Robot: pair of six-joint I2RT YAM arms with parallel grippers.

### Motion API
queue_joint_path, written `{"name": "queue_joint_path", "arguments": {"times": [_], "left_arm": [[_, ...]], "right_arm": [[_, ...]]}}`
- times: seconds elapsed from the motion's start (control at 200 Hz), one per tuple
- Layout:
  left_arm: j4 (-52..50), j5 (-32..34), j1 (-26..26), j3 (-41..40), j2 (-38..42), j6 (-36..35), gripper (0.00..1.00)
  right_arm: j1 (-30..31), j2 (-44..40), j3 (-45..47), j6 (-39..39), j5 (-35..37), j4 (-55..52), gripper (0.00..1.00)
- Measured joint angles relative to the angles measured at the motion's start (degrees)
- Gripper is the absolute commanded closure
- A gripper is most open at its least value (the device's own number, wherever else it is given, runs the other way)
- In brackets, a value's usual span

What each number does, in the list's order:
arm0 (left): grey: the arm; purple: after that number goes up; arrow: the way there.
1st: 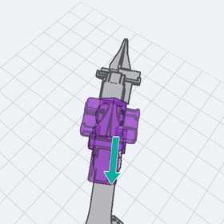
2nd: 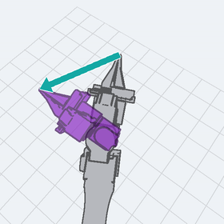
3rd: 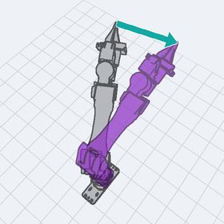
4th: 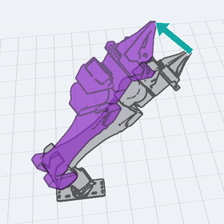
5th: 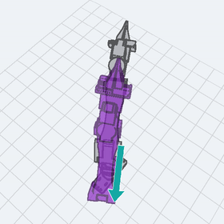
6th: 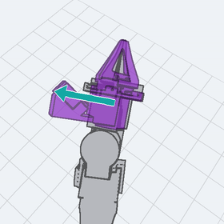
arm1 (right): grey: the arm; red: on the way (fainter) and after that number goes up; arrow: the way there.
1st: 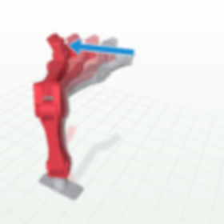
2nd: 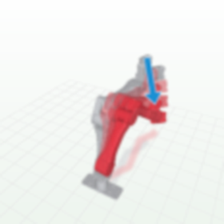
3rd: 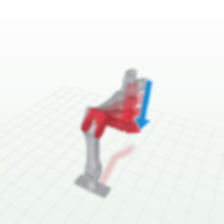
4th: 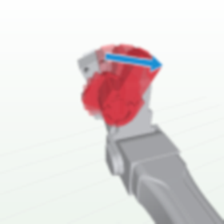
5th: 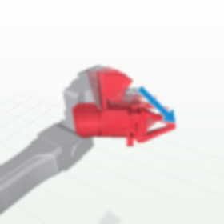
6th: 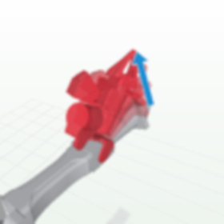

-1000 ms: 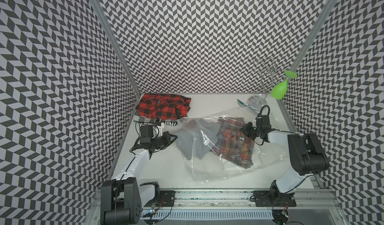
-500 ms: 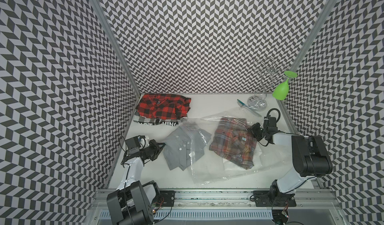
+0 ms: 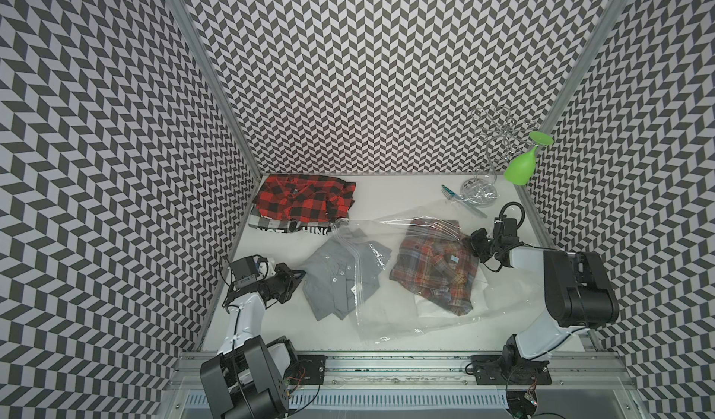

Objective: Take the shirt out of the vacuum bag
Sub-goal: Place the shirt at the center of the board.

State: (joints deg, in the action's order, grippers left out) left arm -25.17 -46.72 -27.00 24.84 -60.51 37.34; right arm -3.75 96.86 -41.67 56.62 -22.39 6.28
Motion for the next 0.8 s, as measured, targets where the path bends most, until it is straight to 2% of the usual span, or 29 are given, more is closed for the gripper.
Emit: {"name": "queue_joint_path", "arguments": {"times": [0.05,0.08,0.205,0.35,0.431,0.516,0.611,0.691,0.801], "left_arm": [[-1.0,0.4,0.0,0.1,0.0,0.0,0.42],[-2.1,0.9,0.0,0.5,0.0,-0.2,0.36],[-8.3,5.2,0.0,7.5,-0.9,-2.8,0.30],[-9.9,10.9,2.0,23.3,-4.3,-7.9,0.25],[-9.5,13.1,7.8,30.8,-8.4,-11.1,0.24],[-10.2,17.9,17.7,37.6,-14.6,-15.0,0.24],[-11.5,21.1,26.1,41.6,-21.2,-20.0,0.25],[-14.6,23.8,30.2,43.5,-26.7,-24.2,0.28],[-17.8,27.7,32.5,43.6,-32.5,-27.9,0.28]], "right_arm": [[-0.1,0.4,-0.5,0.0,-0.3,-0.1,0.79],[-0.2,0.6,-0.7,-0.1,-0.4,-0.2,0.79],[-0.2,1.5,-2.0,-0.7,-0.7,-0.5,0.74],[-0.2,2.4,-3.2,-1.5,-1.4,-0.9,0.70],[-0.3,2.8,-3.9,-2.1,-1.7,-1.3,0.69],[-0.3,2.9,-4.2,-2.5,-1.8,-1.7,0.68],[-0.3,2.9,-4.5,-3.4,-1.9,-2.2,0.67],[-0.3,2.9,-4.7,-4.0,-2.0,-2.6,0.66],[-0.5,2.9,-4.7,-4.7,-2.5,-2.7,0.66]]}}
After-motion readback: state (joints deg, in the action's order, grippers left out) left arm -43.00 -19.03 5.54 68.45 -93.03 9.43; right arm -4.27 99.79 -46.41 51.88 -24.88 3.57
